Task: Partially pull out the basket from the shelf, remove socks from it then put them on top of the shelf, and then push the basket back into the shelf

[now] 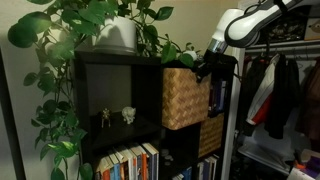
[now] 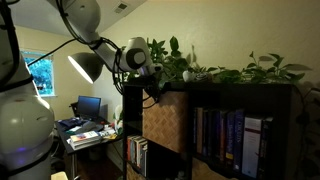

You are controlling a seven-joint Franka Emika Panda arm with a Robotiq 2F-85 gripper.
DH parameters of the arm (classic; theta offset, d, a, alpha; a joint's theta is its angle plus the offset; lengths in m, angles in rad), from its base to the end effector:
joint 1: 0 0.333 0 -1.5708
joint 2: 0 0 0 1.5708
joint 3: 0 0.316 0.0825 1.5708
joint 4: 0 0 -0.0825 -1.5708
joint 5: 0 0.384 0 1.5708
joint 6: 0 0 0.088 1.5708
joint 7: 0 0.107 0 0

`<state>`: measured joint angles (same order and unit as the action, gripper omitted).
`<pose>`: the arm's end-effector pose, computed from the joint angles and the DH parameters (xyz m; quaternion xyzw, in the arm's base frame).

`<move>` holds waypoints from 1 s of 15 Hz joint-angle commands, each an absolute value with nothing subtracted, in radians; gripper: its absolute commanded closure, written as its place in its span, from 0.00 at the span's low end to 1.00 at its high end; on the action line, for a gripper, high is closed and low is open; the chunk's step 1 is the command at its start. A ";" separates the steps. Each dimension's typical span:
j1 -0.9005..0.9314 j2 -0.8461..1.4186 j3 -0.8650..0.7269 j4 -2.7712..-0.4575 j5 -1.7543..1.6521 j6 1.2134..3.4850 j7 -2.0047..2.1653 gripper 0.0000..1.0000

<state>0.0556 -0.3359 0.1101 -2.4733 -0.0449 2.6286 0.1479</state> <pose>0.4634 0.0807 0.4681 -0.9694 -0.0264 -0.2440 0.0044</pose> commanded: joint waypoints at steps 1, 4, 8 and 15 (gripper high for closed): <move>0.029 -0.244 0.120 -2.408 -0.060 2.713 0.183 0.95; 0.028 -0.200 0.117 -2.370 -0.060 2.738 0.187 0.95; 0.036 -0.171 0.115 -2.338 -0.055 2.741 0.193 0.95; 0.060 -0.255 0.103 -2.355 -0.033 2.556 0.125 0.71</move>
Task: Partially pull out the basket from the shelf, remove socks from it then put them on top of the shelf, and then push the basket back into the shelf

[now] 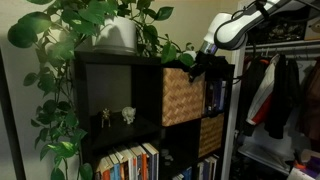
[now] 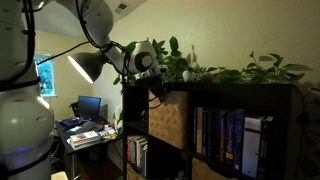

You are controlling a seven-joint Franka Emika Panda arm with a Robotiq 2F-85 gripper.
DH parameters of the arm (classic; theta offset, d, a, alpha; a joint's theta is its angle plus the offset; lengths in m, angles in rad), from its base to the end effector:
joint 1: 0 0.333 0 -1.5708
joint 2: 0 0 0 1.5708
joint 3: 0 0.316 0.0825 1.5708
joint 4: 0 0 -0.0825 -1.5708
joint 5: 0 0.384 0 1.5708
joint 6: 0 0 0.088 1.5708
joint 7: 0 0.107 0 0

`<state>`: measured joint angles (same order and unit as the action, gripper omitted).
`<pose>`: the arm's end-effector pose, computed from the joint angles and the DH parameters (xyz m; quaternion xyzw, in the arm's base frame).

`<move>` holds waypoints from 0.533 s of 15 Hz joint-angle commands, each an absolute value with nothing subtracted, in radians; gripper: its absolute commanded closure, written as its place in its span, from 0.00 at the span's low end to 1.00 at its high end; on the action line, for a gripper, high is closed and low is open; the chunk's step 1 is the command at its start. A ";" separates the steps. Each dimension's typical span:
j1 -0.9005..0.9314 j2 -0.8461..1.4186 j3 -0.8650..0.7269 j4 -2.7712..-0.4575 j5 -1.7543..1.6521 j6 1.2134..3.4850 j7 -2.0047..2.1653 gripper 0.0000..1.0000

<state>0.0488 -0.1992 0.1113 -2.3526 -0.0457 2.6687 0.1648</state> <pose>0.5068 0.0850 0.4662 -0.9667 -0.0165 -0.2548 0.0153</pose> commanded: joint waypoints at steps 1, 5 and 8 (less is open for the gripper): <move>0.063 -0.273 0.101 -2.359 -0.028 2.511 0.112 0.66; 0.087 -0.336 0.079 -2.338 0.049 2.279 0.006 0.40; 0.089 -0.356 0.073 -2.288 0.053 2.088 -0.060 0.22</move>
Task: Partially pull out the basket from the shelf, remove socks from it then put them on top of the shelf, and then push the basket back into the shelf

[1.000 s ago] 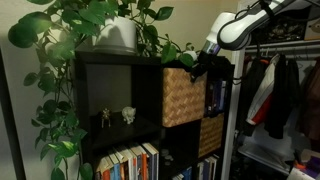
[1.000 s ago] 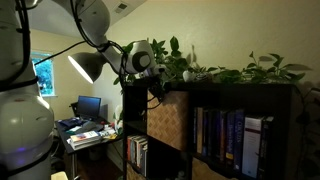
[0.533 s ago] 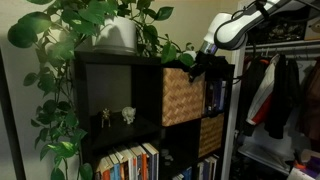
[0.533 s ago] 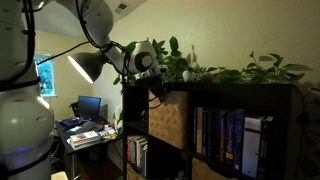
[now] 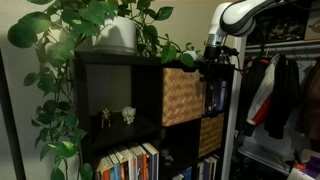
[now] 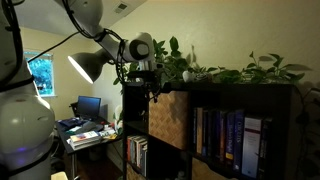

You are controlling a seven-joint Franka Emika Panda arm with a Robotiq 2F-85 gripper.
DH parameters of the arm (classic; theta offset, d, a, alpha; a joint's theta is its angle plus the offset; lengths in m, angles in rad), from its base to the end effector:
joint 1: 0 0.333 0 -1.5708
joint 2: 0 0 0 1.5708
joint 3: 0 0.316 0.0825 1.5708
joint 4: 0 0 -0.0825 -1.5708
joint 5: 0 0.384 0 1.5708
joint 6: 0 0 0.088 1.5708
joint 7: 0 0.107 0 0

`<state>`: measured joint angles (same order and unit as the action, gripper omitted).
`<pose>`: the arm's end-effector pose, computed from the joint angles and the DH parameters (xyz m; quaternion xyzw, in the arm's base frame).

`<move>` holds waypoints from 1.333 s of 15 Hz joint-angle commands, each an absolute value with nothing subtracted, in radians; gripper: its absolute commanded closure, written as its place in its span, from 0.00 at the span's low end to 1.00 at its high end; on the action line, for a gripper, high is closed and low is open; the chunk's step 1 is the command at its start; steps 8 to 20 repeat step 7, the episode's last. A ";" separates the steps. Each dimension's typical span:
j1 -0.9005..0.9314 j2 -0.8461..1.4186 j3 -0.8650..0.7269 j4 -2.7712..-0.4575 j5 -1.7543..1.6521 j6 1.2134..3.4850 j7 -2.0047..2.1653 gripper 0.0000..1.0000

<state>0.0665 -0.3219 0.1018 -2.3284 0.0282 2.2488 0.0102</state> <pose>0.4654 0.0824 0.4880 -0.9903 -0.0703 -0.1201 0.0064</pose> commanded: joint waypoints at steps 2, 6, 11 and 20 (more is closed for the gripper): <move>0.084 -0.363 0.074 -2.258 0.039 1.999 -0.081 0.08; 0.077 -0.351 0.087 -2.247 0.023 1.982 -0.071 0.07; 0.077 -0.351 0.087 -2.243 0.023 1.970 -0.074 0.01; 0.077 -0.351 0.087 -2.243 0.023 1.970 -0.074 0.01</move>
